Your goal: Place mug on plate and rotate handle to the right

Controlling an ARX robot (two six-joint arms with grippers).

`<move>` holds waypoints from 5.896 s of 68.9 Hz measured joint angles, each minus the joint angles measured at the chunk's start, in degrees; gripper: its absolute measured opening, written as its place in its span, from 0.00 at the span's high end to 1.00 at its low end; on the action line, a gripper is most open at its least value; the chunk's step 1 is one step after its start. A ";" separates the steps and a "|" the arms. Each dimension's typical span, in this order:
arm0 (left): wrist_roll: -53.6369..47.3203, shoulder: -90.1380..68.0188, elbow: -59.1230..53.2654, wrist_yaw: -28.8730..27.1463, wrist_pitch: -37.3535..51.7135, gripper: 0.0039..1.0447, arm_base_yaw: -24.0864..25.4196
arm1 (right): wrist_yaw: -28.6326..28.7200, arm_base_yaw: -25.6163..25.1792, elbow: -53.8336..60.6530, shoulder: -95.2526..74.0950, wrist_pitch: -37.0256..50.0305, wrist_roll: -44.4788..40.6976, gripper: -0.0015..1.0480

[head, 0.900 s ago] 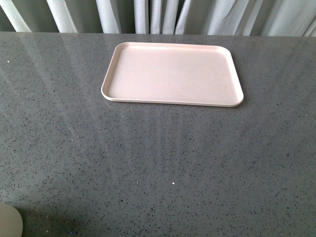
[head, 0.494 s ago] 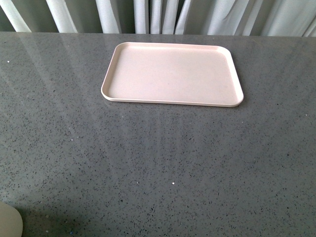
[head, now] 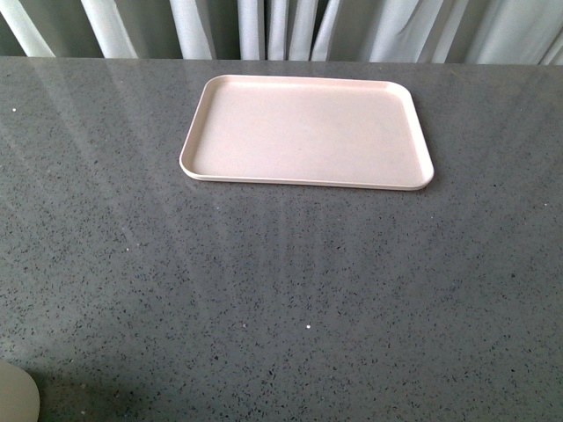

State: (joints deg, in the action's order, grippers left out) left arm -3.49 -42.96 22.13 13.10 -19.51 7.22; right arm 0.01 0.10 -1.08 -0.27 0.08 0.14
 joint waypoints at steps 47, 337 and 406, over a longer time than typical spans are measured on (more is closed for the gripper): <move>-21.24 -11.80 4.74 0.42 -6.84 0.09 8.22 | 0.00 0.00 0.00 -0.02 0.00 0.00 0.09; 9.73 -85.18 86.16 -13.03 -17.99 0.98 -37.75 | 0.00 0.00 0.00 0.00 0.00 0.00 0.09; 1.77 -107.97 116.72 -10.16 -33.09 0.98 -33.81 | 0.00 0.00 0.00 0.00 0.00 0.00 0.09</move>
State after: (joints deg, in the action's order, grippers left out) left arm -1.72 -150.93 138.85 2.94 -52.60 -26.59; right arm 0.01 0.10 -1.08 -0.27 0.08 0.14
